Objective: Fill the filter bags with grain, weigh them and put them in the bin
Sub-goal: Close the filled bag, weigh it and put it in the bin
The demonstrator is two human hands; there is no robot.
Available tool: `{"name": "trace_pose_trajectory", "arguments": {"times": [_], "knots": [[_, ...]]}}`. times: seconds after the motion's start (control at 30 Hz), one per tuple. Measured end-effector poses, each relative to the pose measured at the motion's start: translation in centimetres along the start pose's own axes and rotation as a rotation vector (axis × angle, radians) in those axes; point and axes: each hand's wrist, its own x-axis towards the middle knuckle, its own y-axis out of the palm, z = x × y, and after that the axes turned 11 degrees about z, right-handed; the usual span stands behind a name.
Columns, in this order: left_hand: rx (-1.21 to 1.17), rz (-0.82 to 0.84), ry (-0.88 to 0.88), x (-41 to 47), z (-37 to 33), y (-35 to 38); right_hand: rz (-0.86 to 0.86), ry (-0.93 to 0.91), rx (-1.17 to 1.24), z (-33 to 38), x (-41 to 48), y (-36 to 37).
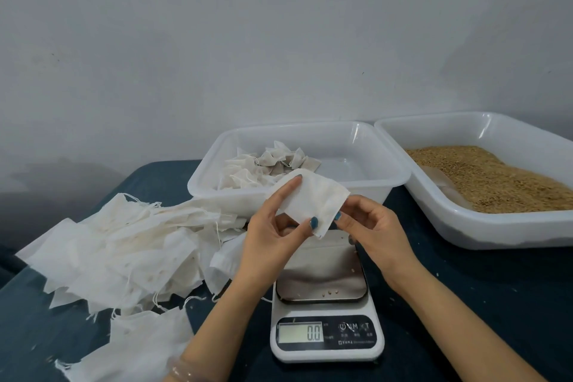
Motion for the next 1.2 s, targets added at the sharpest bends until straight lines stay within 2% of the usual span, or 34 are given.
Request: {"name": "trace_pose_trajectory", "arguments": {"times": [0.07,0.23,0.33,0.4,0.47,0.53,0.63,0.73,0.83,1.03,1.2], "knots": [[0.025,-0.003,0.015,-0.1,-0.1,0.3,-0.015,0.003,0.012,-0.1,0.0,0.0],[0.024,-0.005,0.034,-0.3,-0.8,0.6,-0.129,-0.087,-0.155,0.1,0.0,0.3],[0.022,-0.078,0.085,-0.1,-0.9,-0.1,-0.108,-0.133,-0.199,0.5,-0.1,0.0],[-0.024,-0.076,0.015,0.1,-1.1,-0.7,-0.068,-0.129,-0.267,0.6,-0.1,-0.2],[0.018,0.001,-0.052,0.1,-1.0,-1.4,-0.027,-0.103,-0.341,0.6,-0.1,-0.3],[0.146,0.125,-0.071,-0.1,-0.9,-1.5,0.014,-0.092,-0.396,0.6,-0.1,-0.3],[0.530,0.230,-0.039,-0.5,-0.9,-1.0,0.055,-0.132,-0.481,0.7,-0.3,-0.3],[0.809,0.197,0.024,-0.7,-1.1,-0.3,0.091,-0.181,-0.538,0.7,-0.5,0.0],[0.919,0.155,0.094,-0.8,-1.2,0.3,0.089,-0.193,-0.558,0.7,-0.5,0.3],[0.850,0.172,0.056,-0.9,-1.1,0.1,0.056,-0.244,-0.619,1.2,-0.8,0.6],[0.712,0.174,-0.012,-1.0,-1.2,0.0,-0.001,-0.422,-0.736,1.9,-1.2,0.3]]}}
